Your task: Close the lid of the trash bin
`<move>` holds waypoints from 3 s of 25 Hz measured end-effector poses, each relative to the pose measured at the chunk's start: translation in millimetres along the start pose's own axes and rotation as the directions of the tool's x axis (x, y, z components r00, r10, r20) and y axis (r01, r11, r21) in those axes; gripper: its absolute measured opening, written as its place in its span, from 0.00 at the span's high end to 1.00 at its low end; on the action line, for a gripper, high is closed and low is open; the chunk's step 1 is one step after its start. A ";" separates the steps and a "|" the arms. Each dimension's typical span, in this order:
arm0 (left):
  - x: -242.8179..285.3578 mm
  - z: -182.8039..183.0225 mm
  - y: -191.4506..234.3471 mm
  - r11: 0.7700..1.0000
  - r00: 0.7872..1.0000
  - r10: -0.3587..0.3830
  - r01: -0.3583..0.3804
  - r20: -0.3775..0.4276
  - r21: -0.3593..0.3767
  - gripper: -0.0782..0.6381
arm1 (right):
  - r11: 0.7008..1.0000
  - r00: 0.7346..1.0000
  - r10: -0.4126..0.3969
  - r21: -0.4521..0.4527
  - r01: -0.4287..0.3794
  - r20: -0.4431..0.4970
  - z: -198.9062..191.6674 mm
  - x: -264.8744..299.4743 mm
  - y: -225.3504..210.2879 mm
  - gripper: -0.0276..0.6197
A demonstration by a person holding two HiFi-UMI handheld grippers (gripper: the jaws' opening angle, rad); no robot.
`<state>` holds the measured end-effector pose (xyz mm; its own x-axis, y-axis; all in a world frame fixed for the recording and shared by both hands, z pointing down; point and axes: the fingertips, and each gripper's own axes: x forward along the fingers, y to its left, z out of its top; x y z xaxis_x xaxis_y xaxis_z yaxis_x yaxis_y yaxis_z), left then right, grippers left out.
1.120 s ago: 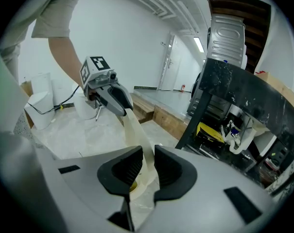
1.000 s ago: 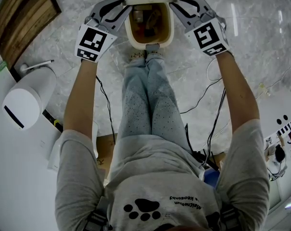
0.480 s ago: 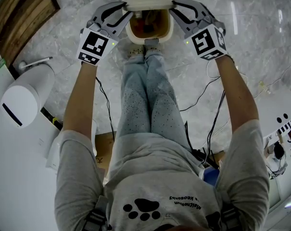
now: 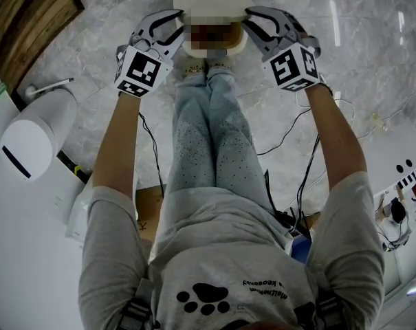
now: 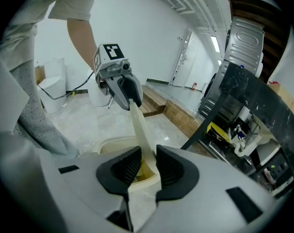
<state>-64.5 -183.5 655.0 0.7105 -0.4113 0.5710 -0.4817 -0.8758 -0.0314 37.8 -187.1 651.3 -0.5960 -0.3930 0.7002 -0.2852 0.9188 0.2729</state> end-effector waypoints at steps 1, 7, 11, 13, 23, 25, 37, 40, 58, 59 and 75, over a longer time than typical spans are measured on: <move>0.6 -1.0 -3.4 1.000 1.000 -0.003 0.003 -0.003 0.002 0.71 | 1.000 1.000 0.001 -0.003 -0.001 -0.004 -2.2 -0.8 3.0 0.79; 5.5 -14.2 -19.7 1.000 0.999 -0.009 0.010 -0.035 0.027 0.70 | 0.999 0.999 0.018 -0.035 -0.019 -0.031 -15.2 0.4 19.2 0.78; 5.5 -24.8 -29.0 0.998 0.998 -0.010 0.014 -0.066 0.057 0.69 | 0.997 0.998 0.035 -0.061 -0.038 -0.050 -20.4 3.2 31.8 0.78; 6.3 -29.5 -33.4 0.997 0.996 -0.012 0.019 -0.083 0.080 0.69 | 0.996 0.997 0.046 -0.072 -0.050 -0.056 -23.7 4.5 37.4 0.78; 11.1 -51.0 -49.1 0.989 0.991 -0.011 0.030 -0.133 0.146 0.69 | 0.992 0.995 0.055 -0.108 -0.064 -0.085 -39.5 12.4 60.7 0.77; 13.1 -54.6 -52.7 0.987 0.990 -0.012 0.034 -0.142 0.155 0.68 | 0.991 0.994 0.059 -0.116 -0.070 -0.092 -43.3 13.7 64.7 0.77; 18.3 -79.5 -67.0 0.979 0.981 -0.009 0.047 -0.191 0.196 0.67 | 0.979 0.988 0.067 -0.183 -0.092 -0.137 -57.7 25.6 87.1 0.76; 21.5 -84.8 -68.5 0.977 0.979 -0.007 0.050 -0.203 0.209 0.66 | 0.978 0.988 0.066 -0.189 -0.092 -0.142 -61.8 29.1 90.5 0.76; 39.3 -130.4 -87.3 0.965 0.956 -0.011 0.087 -0.295 0.248 0.65 | 0.936 0.972 0.032 -0.334 -0.111 -0.232 -92.6 56.8 123.0 0.76; 40.4 -132.4 -87.8 0.967 0.955 -0.016 0.091 -0.296 0.240 0.65 | 0.935 0.970 0.037 -0.334 -0.118 -0.238 -93.7 57.9 124.0 0.76; 61.9 -158.6 -98.1 0.967 0.927 -0.056 0.144 -0.370 0.213 0.66 | 0.909 0.944 0.077 -0.366 -0.199 -0.322 -122.0 74.9 139.7 0.77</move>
<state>-54.6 -83.0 823.5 0.4959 -0.2385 0.8350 -0.2545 -0.9592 -0.1229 44.9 -83.7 822.3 -0.3429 -0.2879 0.8942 0.1346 0.9270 0.3501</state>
